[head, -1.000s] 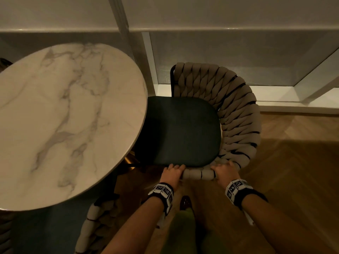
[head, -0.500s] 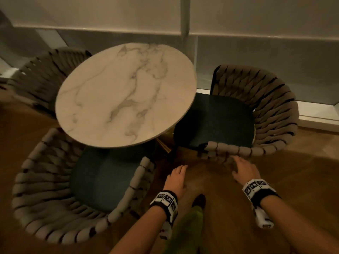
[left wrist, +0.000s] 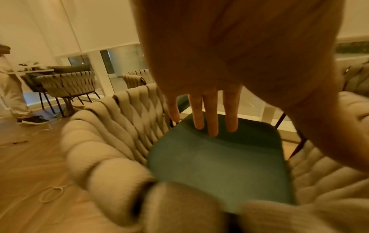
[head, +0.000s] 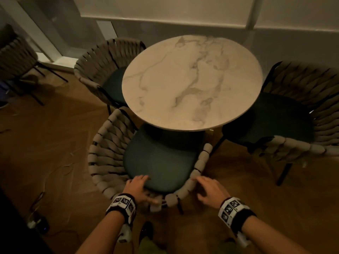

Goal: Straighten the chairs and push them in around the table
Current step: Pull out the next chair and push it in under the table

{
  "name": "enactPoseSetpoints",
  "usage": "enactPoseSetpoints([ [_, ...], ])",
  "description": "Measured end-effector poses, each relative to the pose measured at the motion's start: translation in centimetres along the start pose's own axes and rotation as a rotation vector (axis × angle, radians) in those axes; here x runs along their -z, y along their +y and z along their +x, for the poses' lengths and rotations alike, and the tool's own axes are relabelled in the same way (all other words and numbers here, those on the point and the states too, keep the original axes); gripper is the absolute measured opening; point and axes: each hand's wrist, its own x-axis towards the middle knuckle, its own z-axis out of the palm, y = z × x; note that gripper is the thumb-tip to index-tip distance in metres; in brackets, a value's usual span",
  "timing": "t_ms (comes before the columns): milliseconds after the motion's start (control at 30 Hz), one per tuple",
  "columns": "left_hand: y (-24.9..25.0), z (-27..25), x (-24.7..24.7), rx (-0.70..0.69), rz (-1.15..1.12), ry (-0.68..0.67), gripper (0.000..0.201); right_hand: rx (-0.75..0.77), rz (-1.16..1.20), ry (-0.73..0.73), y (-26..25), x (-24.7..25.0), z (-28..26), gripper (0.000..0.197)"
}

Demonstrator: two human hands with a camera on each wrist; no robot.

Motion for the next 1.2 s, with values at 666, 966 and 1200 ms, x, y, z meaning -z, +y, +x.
enactPoseSetpoints([
  [666,-25.1,7.0,3.1,-0.349,0.674,-0.051,0.052,-0.396,-0.308,-0.233,-21.5,-17.2,11.2,0.045],
  [966,-25.6,5.8,2.1,-0.355,0.668,-0.015,0.048,-0.410,-0.282,-0.182,-22.8,-17.6,10.2,0.034],
  [1200,-26.5,3.7,0.4,-0.348,0.626,-0.007,0.047,-0.412,-0.289,-0.188,-24.0,-18.5,8.7,0.038],
])
